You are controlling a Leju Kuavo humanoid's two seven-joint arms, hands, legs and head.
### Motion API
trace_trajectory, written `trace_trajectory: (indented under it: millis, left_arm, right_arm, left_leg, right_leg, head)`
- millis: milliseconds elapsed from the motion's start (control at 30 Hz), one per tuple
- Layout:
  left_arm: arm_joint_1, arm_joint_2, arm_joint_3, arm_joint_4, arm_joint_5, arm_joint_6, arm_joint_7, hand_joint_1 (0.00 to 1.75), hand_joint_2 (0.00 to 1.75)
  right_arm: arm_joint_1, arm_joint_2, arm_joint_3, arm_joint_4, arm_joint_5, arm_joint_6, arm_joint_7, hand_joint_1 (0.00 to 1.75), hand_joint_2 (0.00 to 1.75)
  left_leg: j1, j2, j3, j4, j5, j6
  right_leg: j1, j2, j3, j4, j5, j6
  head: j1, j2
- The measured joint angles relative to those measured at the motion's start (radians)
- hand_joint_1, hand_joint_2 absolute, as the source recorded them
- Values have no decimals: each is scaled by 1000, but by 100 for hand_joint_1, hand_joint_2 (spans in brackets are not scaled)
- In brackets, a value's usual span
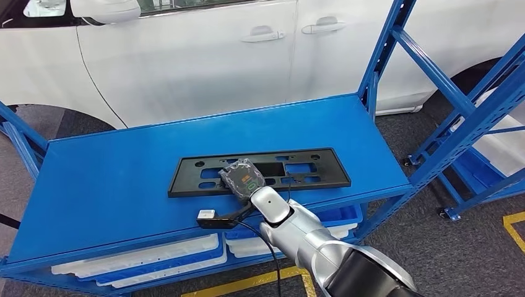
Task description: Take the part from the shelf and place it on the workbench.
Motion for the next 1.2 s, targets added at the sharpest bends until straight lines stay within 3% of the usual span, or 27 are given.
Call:
trace_trajectory:
  millis: [33, 67, 133, 200, 267, 333, 400, 467, 500, 533, 567, 633, 667, 733, 833, 933, 967, 1000, 1033, 1067, 1133, 1200]
  left_arm:
    - [0, 0, -2, 0, 0, 0, -1, 0, 0]
    - [0, 1, -4, 0, 0, 0, -4, 0, 0]
    - [-3, 1, -4, 0, 0, -4, -16, 0, 0]
    - [-4, 2, -4, 0, 0, -8, -24, 0, 0]
    - [-2, 2, -4, 0, 0, -11, -24, 0, 0]
    - [-3, 2, -4, 0, 0, -12, -24, 0, 0]
    - [-4, 2, -3, 0, 0, -14, -26, 0, 0]
    - [0, 1, 1, 0, 0, -19, -30, 0, 0]
    - [4, 1, 5, 0, 0, -23, -32, 0, 0]
    - [7, 1, 9, 0, 0, -26, -33, 0, 0]
    - [8, 0, 13, 0, 0, -28, -35, 0, 0]
    - [5, -2, 20, 0, 0, -32, -39, 0, 0]
    - [2, -3, 23, 0, 0, -33, -41, 0, 0]
    - [-1, -3, 29, 0, 0, -34, -45, 0, 0]
    - [-1, -4, 38, 0, 0, -33, -50, 0, 0]
    - [-2, -6, 52, 0, 0, -31, -54, 0, 0]
    - [-1, -7, 56, 0, 0, -31, -55, 0, 0]
    - [0, -7, 59, 0, 0, -31, -55, 0, 0]
    - [0, -7, 62, 0, 0, -32, -54, 0, 0]
    - [0, -6, 64, 0, 0, -32, -53, 0, 0]
    - [-2, -6, 66, 0, 0, -31, -45, 0, 0]
    - [-4, -4, 66, 0, 0, -29, -33, 0, 0]
  right_arm:
    - [0, -1, -4, -1, 11, -26, 8, 175, 175]
    - [0, -2, -8, -6, 28, -61, 22, 175, 175]
    - [3, -11, -23, -51, 74, -133, 47, 175, 175]
    - [24, -29, -59, -177, 101, -167, 14, 175, 175]
    - [77, -46, -137, -383, 36, -177, -155, 175, 175]
    - [137, -53, -246, -597, -172, -175, -428, 175, 175]
    - [187, -71, -324, -786, -526, -130, -638, 175, 175]
    - [240, -117, -349, -982, -944, -17, -718, 175, 175]
    - [267, -145, -352, -1082, -1127, 52, -731, 175, 175]
    - [292, -169, -353, -1179, -1267, 120, -735, 175, 175]
    - [313, -188, -355, -1269, -1354, 183, -737, 175, 175]
    - [340, -210, -357, -1416, -1402, 305, -737, 175, 175]
    - [353, -216, -359, -1473, -1397, 370, -737, 175, 175]
    - [380, -221, -365, -1559, -1398, 498, -737, 175, 175]
    - [410, -222, -373, -1627, -1443, 626, -733, 175, 175]
    - [431, -223, -368, -1623, -1542, 751, -710, 175, 175]
    - [439, -224, -366, -1615, -1562, 782, -702, 175, 175]
    - [444, -225, -362, -1607, -1569, 804, -697, 175, 175]
    - [449, -227, -359, -1601, -1568, 820, -695, 175, 175]
    - [452, -230, -355, -1596, -1566, 833, -696, 175, 175]
    - [457, -233, -348, -1595, -1564, 858, -697, 175, 175]
    - [460, -236, -345, -1604, -1578, 882, -690, 175, 175]
  left_leg:
    - [1, 0, 18, -35, 27, -1]
    - [3, 1, 50, -101, 63, -2]
    - [3, 0, 110, -224, 107, 3]
    - [0, -2, 123, -260, 110, 16]
    - [0, -3, 119, -262, 115, 31]
    - [2, -3, 118, -266, 118, 46]
    - [3, -7, 118, -268, 119, 56]
    - [2, -12, 118, -268, 118, 59]
    - [1, -14, 118, -268, 117, 59]
    - [0, -15, 119, -267, 116, 59]
    - [-1, -14, 120, -267, 115, 57]
    - [-5, -10, 121, -266, 112, 52]
    - [-7, -8, 122, -266, 110, 48]
    - [-9, -7, 124, -268, 107, 38]
    - [-9, -4, 121, -247, 86, 23]
    - [-8, -1, 47, -80, -4, 14]
    - [-7, -1, 19, -21, -26, 12]
    - [-7, -1, 5, 9, -29, 11]
    - [-7, -1, 10, -2, -13, 12]
    - [-7, -1, 35, -52, 19, 14]
    - [-10, -1, 104, -193, 80, 23]
    - [-14, -2, 138, -264, 101, 33]
  right_leg:
    - [-1, 0, 0, 3, -2, 1]
    - [-1, 1, -1, 9, -5, 4]
    - [2, 3, -8, 24, -12, 12]
    - [6, 5, -18, 32, -13, 21]
    - [5, 6, -23, 34, -14, 31]
    - [2, 5, -38, 70, -41, 43]
    - [-3, 5, -90, 182, -102, 55]
    - [-7, 5, -150, 302, -148, 61]
    - [-7, 5, -162, 321, -146, 61]
    - [-7, 5, -154, 297, -123, 59]
    - [-7, 5, -127, 237, -88, 55]
    - [-3, 4, -60, 96, -28, 45]
    - [0, 4, -39, 53, -14, 40]
    - [5, 4, -29, 32, -13, 32]
    - [-1, 2, -19, 20, -9, 14]
    - [-2, 0, -15, 15, -8, 2]
    - [0, 0, -15, 15, -9, 1]
    - [1, 0, -14, 16, -9, 1]
    - [2, 0, -14, 17, -9, 1]
    - [3, 1, -13, 18, -9, 1]
    - [6, 1, -13, 25, -12, 5]
    - [9, 1, -17, 30, -12, 13]
  head:
    - [0, 0]
    - [0, 0]
    - [0, 0]
    - [0, 0]
    - [0, 0]
    - [0, 0]
    - [0, 0]
    - [0, 0]
    - [0, 0]
    - [0, 0]
    - [0, 0]
    - [0, 0]
    - [0, 0]
    - [0, 0]
    - [0, 0]
    - [0, 0]
    - [0, 0]
    - [0, 0]
    - [0, 0]
    - [0, 0]
    - [0, 0]
    - [0, 0]
